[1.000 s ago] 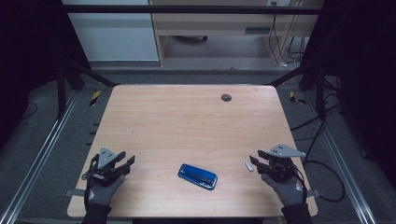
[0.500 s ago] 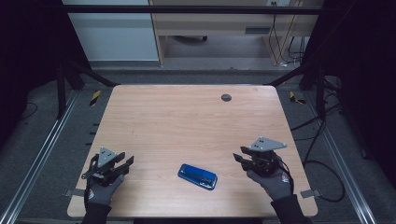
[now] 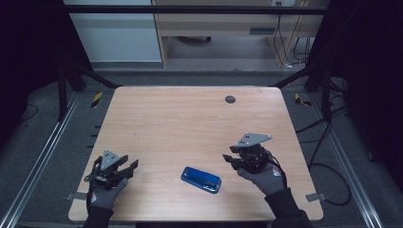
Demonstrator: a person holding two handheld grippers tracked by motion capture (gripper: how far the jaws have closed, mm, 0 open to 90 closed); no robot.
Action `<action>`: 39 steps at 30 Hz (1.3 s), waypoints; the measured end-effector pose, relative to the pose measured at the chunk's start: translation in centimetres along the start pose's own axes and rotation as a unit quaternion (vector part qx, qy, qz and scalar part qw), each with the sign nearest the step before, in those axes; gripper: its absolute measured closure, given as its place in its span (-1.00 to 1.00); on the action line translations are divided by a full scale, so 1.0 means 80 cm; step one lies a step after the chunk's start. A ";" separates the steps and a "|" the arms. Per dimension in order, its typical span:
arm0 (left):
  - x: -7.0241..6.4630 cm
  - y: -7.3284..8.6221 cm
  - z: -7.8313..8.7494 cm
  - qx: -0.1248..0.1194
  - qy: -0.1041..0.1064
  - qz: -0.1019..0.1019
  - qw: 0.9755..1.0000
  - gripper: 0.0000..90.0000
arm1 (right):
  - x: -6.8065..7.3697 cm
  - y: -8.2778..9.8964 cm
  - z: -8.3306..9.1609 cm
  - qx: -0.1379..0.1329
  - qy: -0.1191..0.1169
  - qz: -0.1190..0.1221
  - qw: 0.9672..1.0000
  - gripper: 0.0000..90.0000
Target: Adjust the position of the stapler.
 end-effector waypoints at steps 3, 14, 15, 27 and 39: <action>0.000 0.000 0.000 0.001 -0.001 0.002 1.000 0.14 | 0.006 -0.006 -0.004 0.007 -0.011 0.011 1.000 0.31; 0.003 0.001 -0.001 0.006 -0.002 0.009 1.000 0.08 | 0.019 -0.021 -0.022 0.046 -0.047 0.028 0.997 0.23; 0.003 0.001 -0.001 0.006 -0.001 0.008 1.000 0.08 | 0.020 -0.022 -0.023 0.051 -0.049 0.031 0.997 0.23; 0.003 0.000 0.000 0.008 0.000 0.006 1.000 0.07 | 0.039 -0.035 -0.046 0.110 -0.088 0.060 0.988 0.17; 0.001 0.001 -0.002 0.014 0.004 0.005 1.000 0.05 | 0.058 -0.033 -0.069 0.156 -0.106 0.080 0.979 0.16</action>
Point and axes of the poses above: each handheld gripper's, and its own axes: z roughly backward along the jaws, y roughly out of its underside, x roughly to its left, the point moved 4 cm from there along -z, roughly forward along the jaws, and after that the axes turned 3 degrees about x, right-handed, at the moved point
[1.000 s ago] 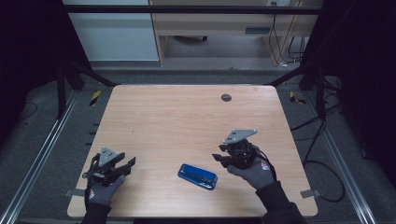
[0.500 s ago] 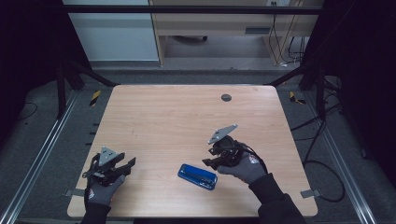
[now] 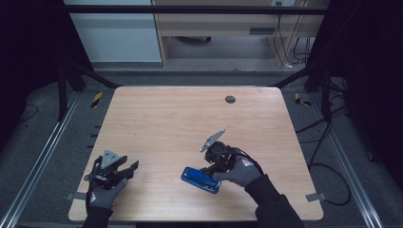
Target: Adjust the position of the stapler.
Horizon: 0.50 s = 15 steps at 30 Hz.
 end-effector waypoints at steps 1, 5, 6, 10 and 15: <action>0.000 0.000 0.000 0.000 -0.001 -0.002 1.000 0.04 | 0.000 0.001 -0.003 0.005 -0.001 -0.001 1.000 0.16; 0.000 0.000 0.000 0.001 -0.001 -0.002 1.000 0.04 | 0.001 0.004 -0.011 0.024 -0.003 0.006 1.000 0.14; 0.000 0.000 0.000 0.001 -0.001 -0.001 1.000 0.04 | 0.001 0.005 -0.015 0.031 -0.006 0.008 0.999 0.11; 0.001 0.000 0.001 0.002 -0.001 -0.004 1.000 0.05 | 0.003 0.008 -0.022 0.040 -0.013 0.006 0.999 0.11; -0.001 0.000 0.000 0.005 -0.002 -0.008 1.000 0.05 | 0.008 0.009 -0.029 0.055 -0.011 0.017 0.998 0.09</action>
Point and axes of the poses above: each handheld gripper's, and its own axes: z roughly backward along the jaws, y roughly out of its underside, x roughly to its left, the point moved 4 cm from there along -z, roughly forward along the jaws, and after that the axes turned 3 degrees about x, right-handed, at the moved point
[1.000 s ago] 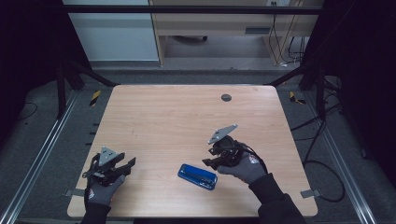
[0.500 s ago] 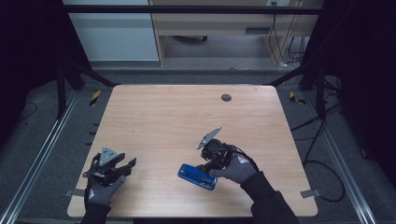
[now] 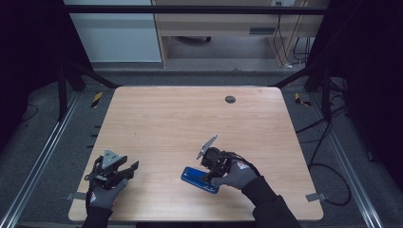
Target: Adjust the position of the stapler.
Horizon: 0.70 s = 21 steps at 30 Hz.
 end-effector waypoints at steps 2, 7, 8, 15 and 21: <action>-0.001 0.000 0.000 0.000 0.000 0.000 1.000 0.04 | 0.001 -0.001 -0.002 0.009 0.000 0.005 1.000 0.09; -0.001 0.000 -0.001 0.001 0.001 -0.001 1.000 0.04 | 0.001 -0.003 -0.011 0.032 0.008 0.012 0.999 0.14; -0.001 0.000 -0.001 0.001 0.002 -0.001 1.000 0.04 | 0.001 -0.003 -0.011 0.032 0.008 0.012 0.999 0.14; -0.001 0.000 -0.002 0.002 0.003 -0.002 1.000 0.04 | -0.003 -0.004 -0.022 0.040 0.009 0.019 0.999 0.27; -0.001 0.000 -0.002 0.004 0.003 -0.004 1.000 0.04 | -0.003 -0.002 -0.025 0.031 0.008 0.006 0.999 0.32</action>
Point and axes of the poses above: each handheld gripper's, and its own axes: z roughly backward along the jaws, y roughly out of its underside, x roughly to its left, the point moved 4 cm from there along -z, roughly forward along the jaws, and after that the axes turned 3 degrees about x, right-handed, at the moved point
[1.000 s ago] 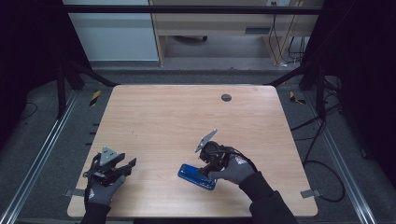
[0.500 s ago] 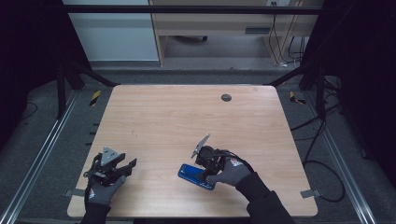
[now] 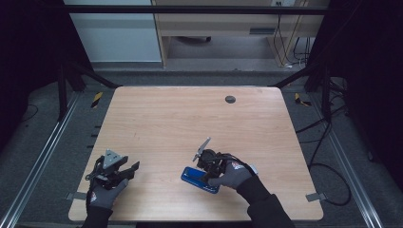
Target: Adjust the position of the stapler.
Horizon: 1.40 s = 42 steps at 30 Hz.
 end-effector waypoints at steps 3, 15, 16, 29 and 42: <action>0.000 0.000 -0.001 0.002 0.001 -0.002 1.000 0.04 | 0.000 0.002 -0.005 -0.002 -0.004 0.001 1.000 0.34; 0.000 0.000 -0.001 0.004 0.001 -0.005 1.000 0.04 | 0.002 0.002 -0.014 -0.010 -0.006 0.004 1.000 0.45; 0.000 0.000 -0.001 0.004 0.000 -0.005 1.000 0.04 | 0.002 0.002 -0.014 -0.010 -0.007 0.003 1.000 0.46; 0.000 0.001 -0.002 0.005 0.003 -0.005 1.000 0.04 | 0.003 0.004 -0.012 -0.021 -0.001 0.024 0.999 0.48; -0.001 0.000 -0.002 0.002 0.005 -0.003 1.000 0.05 | 0.000 0.010 0.004 -0.008 -0.014 0.062 0.998 0.48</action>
Point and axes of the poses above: each handheld gripper's, and its own axes: z roughly backward along the jaws, y roughly out of its underside, x roughly to its left, the point moved 4 cm from there along -z, roughly forward along the jaws, and after that the axes turned 3 degrees about x, right-handed, at the moved point
